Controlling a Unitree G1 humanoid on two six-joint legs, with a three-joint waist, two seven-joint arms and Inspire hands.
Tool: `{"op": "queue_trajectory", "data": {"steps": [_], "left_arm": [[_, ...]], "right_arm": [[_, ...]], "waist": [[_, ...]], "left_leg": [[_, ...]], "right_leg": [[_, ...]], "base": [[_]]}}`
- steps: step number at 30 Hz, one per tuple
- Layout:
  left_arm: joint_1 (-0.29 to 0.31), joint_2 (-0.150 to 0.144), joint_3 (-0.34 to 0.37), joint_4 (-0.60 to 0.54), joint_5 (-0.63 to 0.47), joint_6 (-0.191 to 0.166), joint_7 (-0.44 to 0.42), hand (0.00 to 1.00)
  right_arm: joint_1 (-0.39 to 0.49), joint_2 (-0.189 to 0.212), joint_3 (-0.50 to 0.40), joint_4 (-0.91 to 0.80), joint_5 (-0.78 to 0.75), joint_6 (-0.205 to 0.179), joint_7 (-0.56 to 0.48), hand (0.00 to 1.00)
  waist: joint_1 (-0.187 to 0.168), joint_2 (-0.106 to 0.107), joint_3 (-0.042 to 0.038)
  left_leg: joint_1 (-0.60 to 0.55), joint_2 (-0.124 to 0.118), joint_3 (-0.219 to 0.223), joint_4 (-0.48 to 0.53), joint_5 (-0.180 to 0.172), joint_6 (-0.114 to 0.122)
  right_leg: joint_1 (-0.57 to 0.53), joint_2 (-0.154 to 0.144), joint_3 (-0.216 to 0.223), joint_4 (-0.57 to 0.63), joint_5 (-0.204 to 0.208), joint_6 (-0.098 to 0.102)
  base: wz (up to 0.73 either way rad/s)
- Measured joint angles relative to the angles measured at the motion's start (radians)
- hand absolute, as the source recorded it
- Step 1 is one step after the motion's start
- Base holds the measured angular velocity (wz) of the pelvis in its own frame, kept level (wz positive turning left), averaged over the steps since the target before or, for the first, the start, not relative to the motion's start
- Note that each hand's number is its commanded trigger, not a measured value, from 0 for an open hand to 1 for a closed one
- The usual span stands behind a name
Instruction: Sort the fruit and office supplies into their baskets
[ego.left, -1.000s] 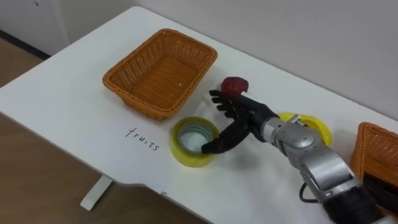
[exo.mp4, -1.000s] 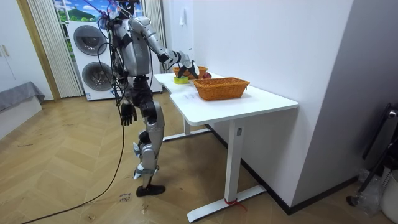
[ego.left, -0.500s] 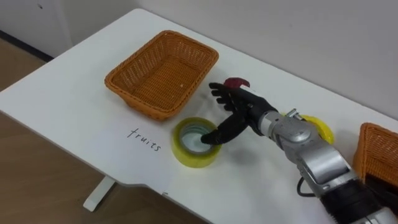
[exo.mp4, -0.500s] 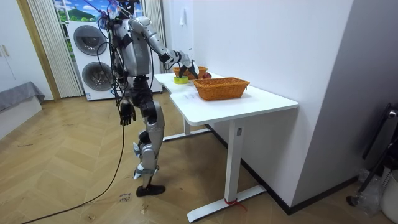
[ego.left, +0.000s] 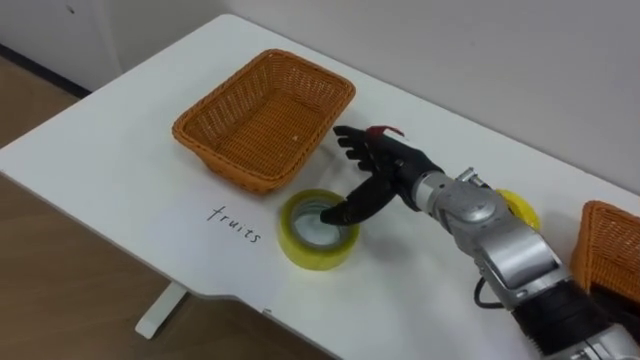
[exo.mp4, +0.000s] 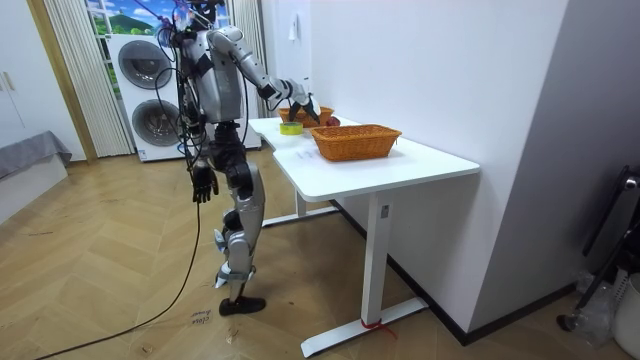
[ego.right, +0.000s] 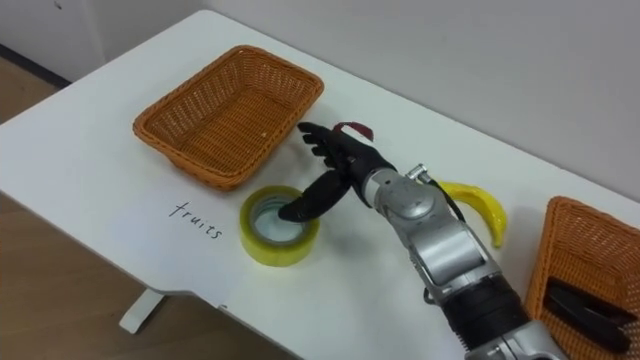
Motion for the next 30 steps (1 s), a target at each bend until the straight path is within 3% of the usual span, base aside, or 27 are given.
{"op": "queue_trajectory", "data": {"steps": [9, 15, 20, 30], "left_arm": [[0.007, -0.001, 0.000, -0.025, 0.001, 0.012, -0.007, 0.00], [0.008, -0.009, 0.000, -0.034, 0.000, 0.020, 0.005, 0.00], [0.008, -0.019, 0.000, -0.037, 0.000, 0.034, 0.011, 0.00], [0.007, -0.022, -0.004, -0.041, -0.002, 0.035, 0.013, 0.00]], "right_arm": [[0.000, 0.002, 0.000, 0.048, -0.047, 0.000, 0.000, 0.00], [-0.001, 0.007, 0.001, 0.070, -0.199, 0.009, 0.000, 0.00], [-0.008, 0.027, 0.000, 0.070, -0.267, 0.031, 0.002, 0.00], [-0.014, 0.064, 0.009, 0.070, -0.401, 0.032, 0.043, 0.00]], "waist": [[0.018, 0.000, -0.0001], [0.033, -0.001, -0.0007], [0.034, -0.002, -0.0014], [0.034, -0.001, -0.0007]], "left_leg": [[-0.001, 0.000, -0.003, 0.007, 0.001, 0.000], [-0.011, -0.001, -0.004, 0.007, 0.000, 0.000], [-0.011, -0.002, -0.003, 0.008, 0.001, 0.000], [-0.017, -0.002, -0.004, 0.014, 0.000, 0.000]], "right_leg": [[-0.002, 0.000, 0.005, 0.000, 0.000, 0.000], [-0.010, -0.002, -0.009, 0.002, 0.000, 0.000], [-0.010, -0.002, -0.008, 0.002, 0.000, 0.000], [-0.009, -0.002, -0.005, 0.002, 0.000, 0.000]], "base": [[0.00], [0.00], [0.00], [0.01]]}}
